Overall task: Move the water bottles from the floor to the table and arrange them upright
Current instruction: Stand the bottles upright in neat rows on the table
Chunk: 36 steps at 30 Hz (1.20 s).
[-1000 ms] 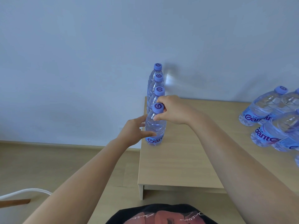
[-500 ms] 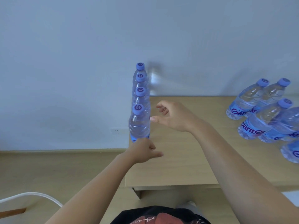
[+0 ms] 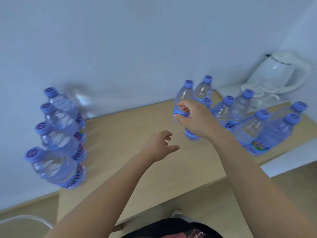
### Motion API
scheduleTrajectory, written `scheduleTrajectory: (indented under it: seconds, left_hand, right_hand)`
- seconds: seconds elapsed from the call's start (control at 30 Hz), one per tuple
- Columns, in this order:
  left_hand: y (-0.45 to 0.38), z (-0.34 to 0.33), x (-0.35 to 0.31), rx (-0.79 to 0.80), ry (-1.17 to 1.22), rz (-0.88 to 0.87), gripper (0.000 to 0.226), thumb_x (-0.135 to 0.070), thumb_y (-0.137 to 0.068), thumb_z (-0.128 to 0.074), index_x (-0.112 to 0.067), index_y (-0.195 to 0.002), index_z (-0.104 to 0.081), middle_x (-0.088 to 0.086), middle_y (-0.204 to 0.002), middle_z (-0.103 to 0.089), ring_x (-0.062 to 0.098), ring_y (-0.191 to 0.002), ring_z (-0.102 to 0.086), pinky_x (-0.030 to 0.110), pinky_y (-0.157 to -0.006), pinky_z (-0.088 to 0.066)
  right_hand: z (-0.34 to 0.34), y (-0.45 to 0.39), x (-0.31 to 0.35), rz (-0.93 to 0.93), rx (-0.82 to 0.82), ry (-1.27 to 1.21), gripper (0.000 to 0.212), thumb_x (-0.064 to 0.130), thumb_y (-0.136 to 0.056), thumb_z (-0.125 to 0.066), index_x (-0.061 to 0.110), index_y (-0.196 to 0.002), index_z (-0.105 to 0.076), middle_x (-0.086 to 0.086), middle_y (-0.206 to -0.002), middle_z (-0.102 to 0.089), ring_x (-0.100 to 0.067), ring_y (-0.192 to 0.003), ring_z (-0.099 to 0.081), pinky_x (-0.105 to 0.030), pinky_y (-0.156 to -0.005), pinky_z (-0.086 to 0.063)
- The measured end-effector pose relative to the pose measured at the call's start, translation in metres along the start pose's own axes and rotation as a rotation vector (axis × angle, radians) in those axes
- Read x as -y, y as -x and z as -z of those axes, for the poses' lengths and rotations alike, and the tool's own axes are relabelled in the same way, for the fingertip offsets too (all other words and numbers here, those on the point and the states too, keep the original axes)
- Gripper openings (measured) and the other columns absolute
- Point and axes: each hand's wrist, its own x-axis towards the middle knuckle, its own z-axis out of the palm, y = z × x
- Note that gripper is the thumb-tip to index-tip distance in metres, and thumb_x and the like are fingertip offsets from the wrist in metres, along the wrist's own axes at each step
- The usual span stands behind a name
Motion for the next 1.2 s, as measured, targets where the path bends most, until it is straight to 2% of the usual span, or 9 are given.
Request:
scheduleTrajectory:
  seconds: [0.17,0.3,0.37,0.47,0.53,0.67,0.9,1.07,1.2]
  left_hand:
    - [-0.039,-0.027,-0.035,-0.074,-0.014,-0.041,0.071,-0.038,-0.075,-0.073,-0.019,-0.136,-0.041,-0.001,-0.125,-0.055,0.013,-0.101,-0.056,0.024,-0.081,-0.043]
    - [-0.061,-0.040,-0.050,-0.139,0.002,-0.059,0.074,-0.039,-0.072,-0.074,-0.021,-0.135,-0.040,-0.001,-0.132,-0.051,0.018,-0.114,-0.053,0.033,-0.090,-0.046]
    - [-0.069,-0.044,-0.054,-0.153,0.042,-0.056,0.076,-0.039,-0.071,-0.075,-0.023,-0.135,-0.038,-0.004,-0.132,-0.049,0.017,-0.116,-0.050,0.033,-0.089,-0.045]
    - [-0.077,-0.049,-0.061,-0.195,0.109,-0.058,0.077,-0.039,-0.068,-0.076,-0.025,-0.133,-0.037,-0.011,-0.115,-0.046,0.011,-0.104,-0.048,0.028,-0.082,-0.040]
    - [-0.082,-0.052,-0.065,-0.213,0.122,-0.071,0.070,-0.036,-0.067,-0.077,-0.024,-0.127,-0.043,-0.011,-0.112,-0.048,0.011,-0.101,-0.048,0.027,-0.080,-0.040]
    - [-0.086,-0.055,-0.064,-0.231,0.168,-0.062,0.061,-0.034,-0.068,-0.077,-0.026,-0.121,-0.048,-0.011,-0.112,-0.053,0.012,-0.103,-0.051,0.027,-0.080,-0.041]
    - [-0.078,-0.044,-0.052,-0.238,0.193,-0.033,0.065,-0.034,-0.068,-0.078,-0.027,-0.125,-0.049,-0.010,-0.118,-0.059,0.012,-0.108,-0.055,0.035,-0.089,-0.049]
    - [-0.060,-0.022,-0.029,-0.268,0.253,-0.003,0.056,-0.031,-0.067,-0.079,-0.034,-0.117,-0.053,-0.018,-0.109,-0.061,0.004,-0.101,-0.057,0.012,-0.071,-0.041]
    - [-0.042,0.008,-0.004,-0.273,0.286,0.038,0.057,-0.029,-0.068,-0.079,-0.037,-0.119,-0.054,-0.018,-0.108,-0.064,0.004,-0.102,-0.057,0.013,-0.071,-0.039]
  right_hand:
    - [0.039,-0.016,-0.036,0.024,-0.162,0.075,0.030,0.014,-0.085,-0.061,0.004,-0.112,-0.059,-0.012,-0.112,-0.058,-0.024,-0.108,-0.050,-0.018,-0.083,-0.030]
    - [0.047,-0.028,-0.061,-0.008,-0.109,0.126,0.043,0.020,-0.083,-0.063,0.009,-0.123,-0.051,-0.011,-0.124,-0.047,-0.027,-0.115,-0.040,-0.023,-0.088,-0.027]
    - [0.047,-0.031,-0.071,-0.042,-0.001,0.073,0.047,0.020,-0.083,-0.060,0.015,-0.127,-0.045,-0.004,-0.126,-0.046,-0.018,-0.104,-0.046,-0.025,-0.079,-0.034]
    - [0.048,-0.036,-0.080,-0.049,0.056,0.057,0.030,0.016,-0.082,-0.056,0.019,-0.112,-0.050,0.002,-0.100,-0.054,-0.001,-0.071,-0.046,-0.017,-0.057,-0.031]
    - [0.048,-0.039,-0.083,-0.033,0.053,0.040,0.024,0.015,-0.081,-0.056,0.019,-0.105,-0.052,0.005,-0.088,-0.052,-0.003,-0.067,-0.045,-0.016,-0.055,-0.030]
    - [0.050,-0.041,-0.086,0.005,0.084,0.000,0.023,0.015,-0.081,-0.057,0.017,-0.104,-0.054,0.003,-0.089,-0.057,-0.007,-0.071,-0.050,-0.020,-0.060,-0.037]
    - [0.041,-0.044,-0.069,0.048,0.112,-0.027,0.025,0.016,-0.077,-0.060,0.016,-0.101,-0.057,-0.003,-0.098,-0.063,-0.020,-0.089,-0.059,-0.041,-0.081,-0.050]
    - [0.021,-0.050,-0.044,0.080,0.158,-0.034,0.021,0.016,-0.077,-0.061,0.018,-0.098,-0.057,-0.003,-0.095,-0.064,-0.020,-0.085,-0.060,-0.039,-0.079,-0.050]
    - [-0.001,-0.059,-0.013,0.129,0.210,-0.064,0.019,0.016,-0.076,-0.063,0.016,-0.095,-0.059,-0.003,-0.090,-0.066,-0.020,-0.084,-0.061,-0.041,-0.079,-0.051]
